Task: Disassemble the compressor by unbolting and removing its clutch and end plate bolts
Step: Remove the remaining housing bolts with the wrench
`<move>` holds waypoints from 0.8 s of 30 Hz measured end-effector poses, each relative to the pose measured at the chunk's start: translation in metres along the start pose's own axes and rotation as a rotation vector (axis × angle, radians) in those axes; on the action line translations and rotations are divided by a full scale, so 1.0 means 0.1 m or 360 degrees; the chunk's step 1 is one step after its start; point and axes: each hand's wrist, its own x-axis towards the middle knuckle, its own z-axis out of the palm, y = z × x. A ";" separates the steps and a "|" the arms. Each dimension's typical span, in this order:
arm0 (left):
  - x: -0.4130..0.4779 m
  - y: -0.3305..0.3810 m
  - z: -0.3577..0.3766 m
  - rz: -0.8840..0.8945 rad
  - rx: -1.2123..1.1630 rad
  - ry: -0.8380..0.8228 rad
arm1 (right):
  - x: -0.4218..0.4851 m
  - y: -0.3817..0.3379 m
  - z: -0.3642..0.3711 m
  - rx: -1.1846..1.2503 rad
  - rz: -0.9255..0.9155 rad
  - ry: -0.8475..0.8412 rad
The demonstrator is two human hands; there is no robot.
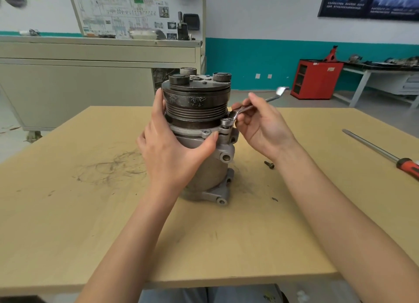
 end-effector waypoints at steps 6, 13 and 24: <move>0.00 -0.02 0.01 0.0003 -0.0007 -0.0018 | -0.11 -0.16 0.04 -0.0402 -0.0851 0.0254; 0.01 -0.02 0.01 0.0015 -0.0003 0.0007 | -0.35 0.11 0.20 -0.1151 -0.1513 0.0138; 0.01 -0.02 0.01 0.0015 -0.0022 0.0011 | -0.34 0.24 0.10 -0.0960 -0.1375 0.0118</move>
